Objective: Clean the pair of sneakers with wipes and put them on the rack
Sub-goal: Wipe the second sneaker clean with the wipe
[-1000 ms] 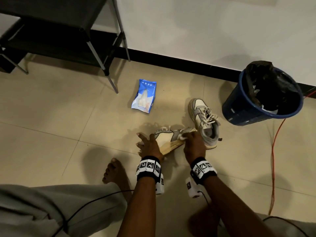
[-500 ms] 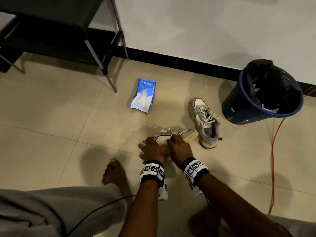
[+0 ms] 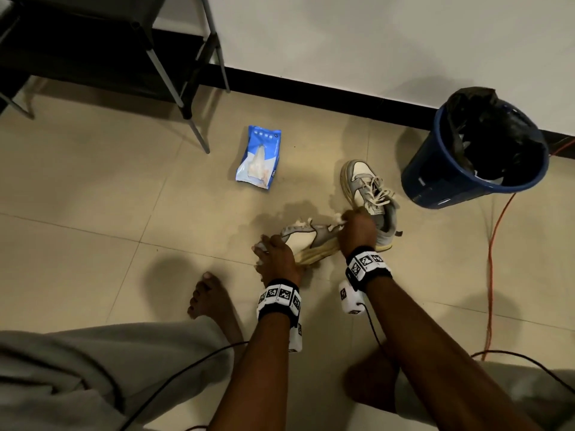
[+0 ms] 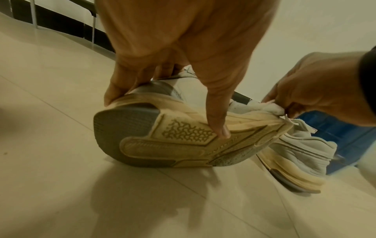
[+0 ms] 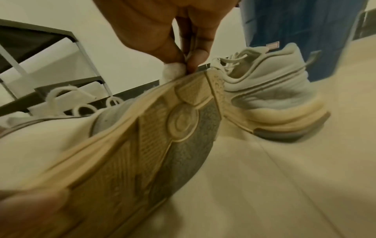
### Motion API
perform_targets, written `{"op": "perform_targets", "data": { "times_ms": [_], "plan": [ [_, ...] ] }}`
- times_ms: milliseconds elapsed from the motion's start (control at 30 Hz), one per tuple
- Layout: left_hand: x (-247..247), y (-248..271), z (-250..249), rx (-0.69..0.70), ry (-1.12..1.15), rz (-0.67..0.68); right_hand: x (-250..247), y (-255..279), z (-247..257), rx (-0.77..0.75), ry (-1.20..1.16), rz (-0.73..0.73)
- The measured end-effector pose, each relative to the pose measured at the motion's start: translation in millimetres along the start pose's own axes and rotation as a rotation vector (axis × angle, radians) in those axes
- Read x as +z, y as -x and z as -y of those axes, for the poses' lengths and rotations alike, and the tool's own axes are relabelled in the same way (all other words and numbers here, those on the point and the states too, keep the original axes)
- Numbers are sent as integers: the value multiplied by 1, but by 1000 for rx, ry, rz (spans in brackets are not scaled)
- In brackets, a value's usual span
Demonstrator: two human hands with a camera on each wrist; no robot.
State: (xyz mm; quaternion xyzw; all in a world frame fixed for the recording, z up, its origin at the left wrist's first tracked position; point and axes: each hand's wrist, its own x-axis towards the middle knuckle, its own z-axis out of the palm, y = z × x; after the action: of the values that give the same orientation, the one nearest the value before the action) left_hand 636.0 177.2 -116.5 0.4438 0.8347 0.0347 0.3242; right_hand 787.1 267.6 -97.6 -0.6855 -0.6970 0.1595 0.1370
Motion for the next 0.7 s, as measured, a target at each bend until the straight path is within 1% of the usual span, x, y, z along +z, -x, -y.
{"op": "perform_targets", "data": {
  "times_ms": [33,67,100,133,167,200,233,267,300,333,367,400,433,467,533,567,600,633,667,700],
  "plan": [
    [2,0,0,3,0,-7,0,8,5,-42,2,33],
    [5,-3,2,9,-4,-25,4,22,15,-149,23,117],
    [6,-4,3,10,-10,-46,12,38,16,-297,64,140],
    [7,-6,4,7,-13,-54,13,42,11,-389,83,155],
    [6,-6,4,8,-8,-41,5,38,6,-360,64,172],
    [6,-6,4,12,-6,-22,1,26,-2,-231,30,115],
    [7,-4,4,17,-14,-11,-2,14,-10,-76,10,14],
    [7,-2,3,20,-29,-8,-6,10,-12,23,-10,-34],
    [7,0,2,19,-38,-8,-6,14,-8,30,-15,-25],
    [8,-1,2,16,-36,-17,-4,23,3,-71,0,50],
    [9,-3,4,12,-35,-36,1,40,13,-245,31,155],
    [8,-5,5,14,-38,-56,9,52,12,-424,74,189],
    [6,-7,6,19,-35,-48,8,55,8,-503,86,234],
    [4,-8,6,30,-25,-13,3,50,2,-447,51,262],
    [0,-9,6,56,-16,31,0,36,-9,-228,-26,65],
    [-3,-8,6,62,-21,30,1,38,-7,-175,-50,21],
    [-4,-8,5,63,-22,25,3,46,2,-199,-51,47],
    [-5,-7,4,61,-23,22,8,59,12,-298,-24,121],
    [-6,-9,4,62,-27,26,16,74,18,-434,4,207],
    [-8,-9,4,67,-35,52,23,86,19,-542,13,259]
  ]
}}
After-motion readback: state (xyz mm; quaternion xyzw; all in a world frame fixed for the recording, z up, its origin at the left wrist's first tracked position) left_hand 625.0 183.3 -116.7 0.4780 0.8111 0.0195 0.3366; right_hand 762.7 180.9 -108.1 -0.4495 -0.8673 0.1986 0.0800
